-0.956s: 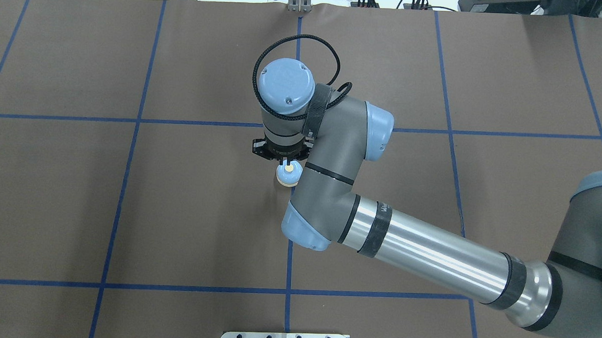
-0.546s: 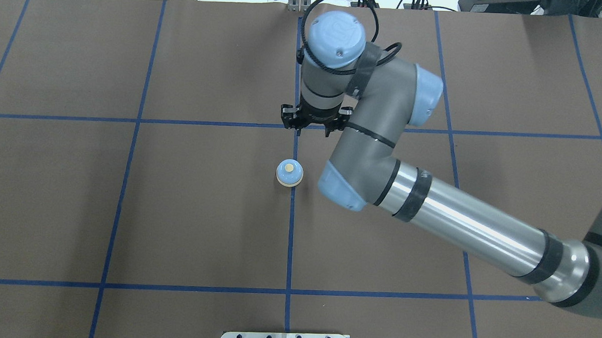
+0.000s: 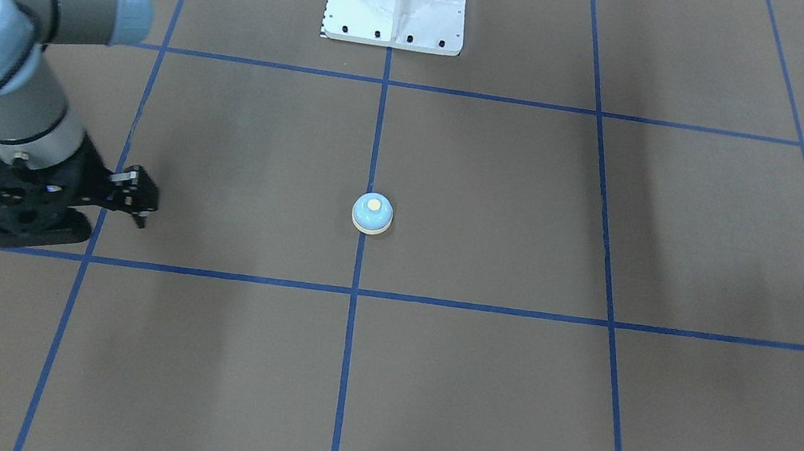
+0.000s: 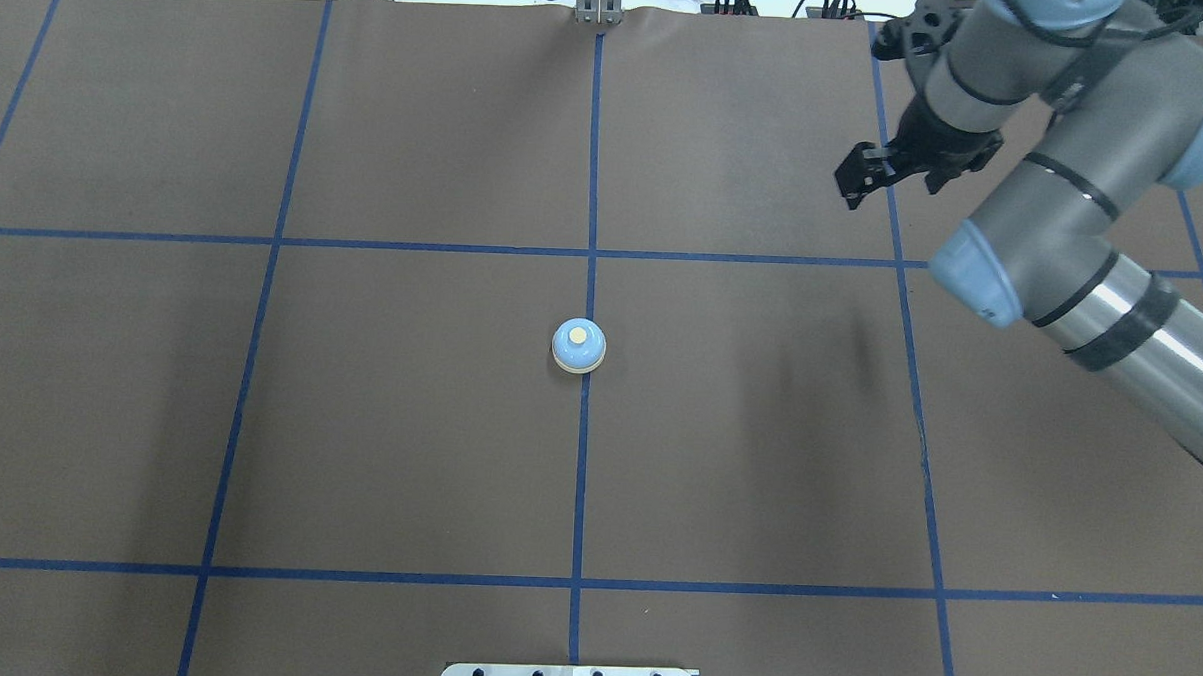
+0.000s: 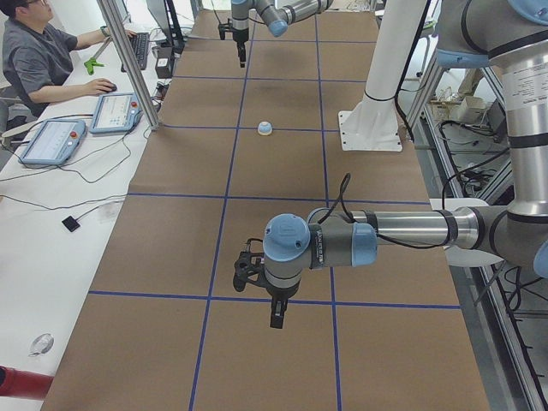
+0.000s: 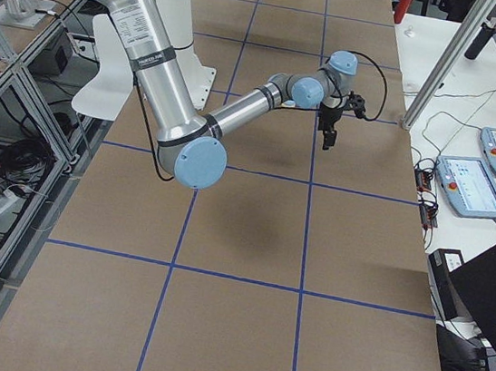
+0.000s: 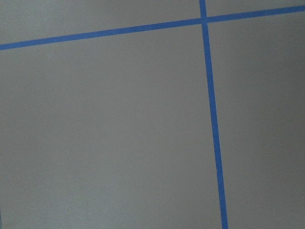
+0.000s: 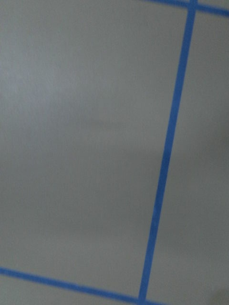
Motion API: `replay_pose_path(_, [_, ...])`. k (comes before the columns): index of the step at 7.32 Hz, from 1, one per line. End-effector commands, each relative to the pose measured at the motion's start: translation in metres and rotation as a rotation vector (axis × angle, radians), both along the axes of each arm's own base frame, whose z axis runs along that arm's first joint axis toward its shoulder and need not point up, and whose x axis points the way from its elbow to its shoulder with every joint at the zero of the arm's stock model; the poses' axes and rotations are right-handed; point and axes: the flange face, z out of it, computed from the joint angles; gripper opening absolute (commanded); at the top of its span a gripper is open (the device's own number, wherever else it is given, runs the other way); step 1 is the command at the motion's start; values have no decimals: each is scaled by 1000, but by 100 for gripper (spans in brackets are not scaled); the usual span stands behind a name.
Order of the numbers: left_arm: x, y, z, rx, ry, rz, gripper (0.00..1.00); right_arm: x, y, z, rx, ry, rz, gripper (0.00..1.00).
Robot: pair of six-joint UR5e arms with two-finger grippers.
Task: Place and press bell with both arms
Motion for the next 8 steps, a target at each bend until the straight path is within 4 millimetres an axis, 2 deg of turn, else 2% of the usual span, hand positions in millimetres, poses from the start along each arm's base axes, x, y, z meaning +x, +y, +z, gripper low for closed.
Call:
replay_pose_path(1, [5, -6, 5, -4, 74, -72, 100, 125, 2, 100, 27, 29, -69, 100])
replay_pose_path(2, [7, -12, 5, 9, 66, -63, 100, 184, 14, 149, 40, 61, -85, 100])
replay_pose_path(3, [7, -12, 8, 4, 65, -60, 100, 236, 32, 187, 41, 80, -89, 100])
replay_pose_path(4, [8, -12, 9, 4, 65, -57, 100, 278, 64, 220, 25, 98, -80, 100])
replay_pose_path(5, [7, -11, 9, 3, 65, -60, 100, 326, 96, 239, -11, 90, -3, 100])
replay_pose_path(6, [8, -6, 30, -35, 69, -60, 100, 352, 131, 269, -76, 84, 44, 100])
replay_pose_path(7, [8, -7, 37, -43, 69, -60, 100, 372, 155, 284, -110, 91, 85, 100])
replay_pose_path(8, [7, -6, 32, -32, 81, -62, 100, 374, 168, 290, -123, 100, 88, 100])
